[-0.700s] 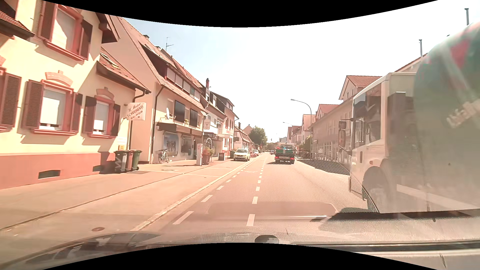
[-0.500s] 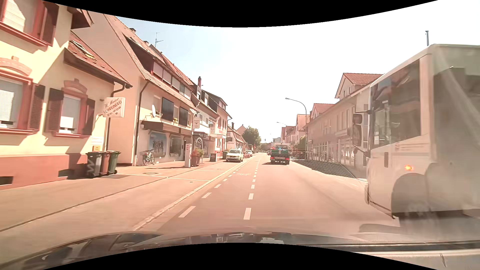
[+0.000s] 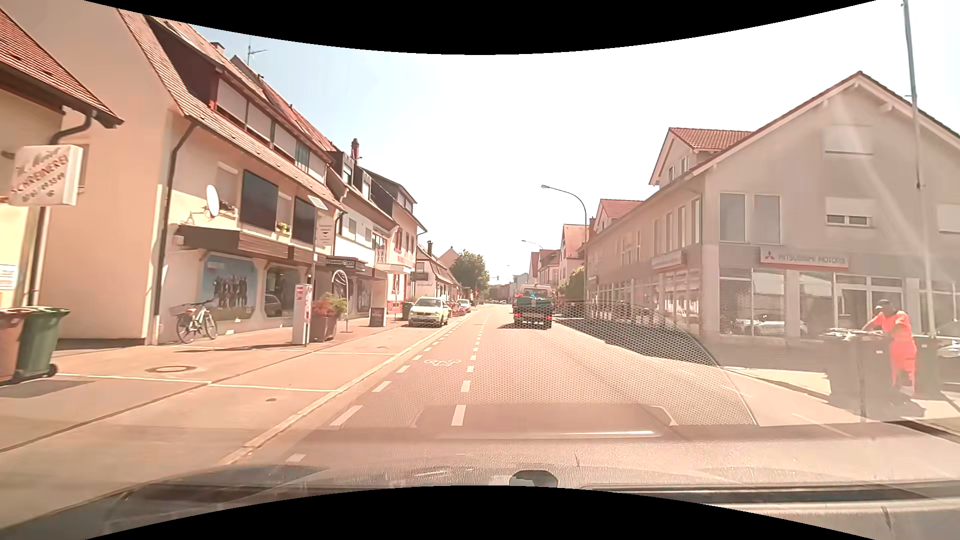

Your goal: Follow the waypoints while adhering to traffic rules and regulations

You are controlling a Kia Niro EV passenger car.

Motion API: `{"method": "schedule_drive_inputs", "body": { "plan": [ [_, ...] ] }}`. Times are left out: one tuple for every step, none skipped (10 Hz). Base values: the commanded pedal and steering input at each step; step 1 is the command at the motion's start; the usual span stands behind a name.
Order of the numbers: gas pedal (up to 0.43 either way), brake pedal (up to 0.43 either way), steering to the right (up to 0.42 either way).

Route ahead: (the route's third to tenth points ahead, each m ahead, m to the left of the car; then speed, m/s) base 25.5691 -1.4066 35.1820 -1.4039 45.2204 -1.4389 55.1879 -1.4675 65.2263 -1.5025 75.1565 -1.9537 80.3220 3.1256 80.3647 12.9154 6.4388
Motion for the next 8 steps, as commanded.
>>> {"method": "schedule_drive_inputs", "body": {
  "plan": [
    [0.067,0.000,0.102],
    [0.067,0.000,0.104],
    [0.067,0.000,0.104],
    [0.067,0.000,0.104],
    [0.067,0.000,0.105],
    [0.067,0.000,0.105],
    [0.067,0.000,0.104],
    [0.067,0.000,0.101]
  ]
}}
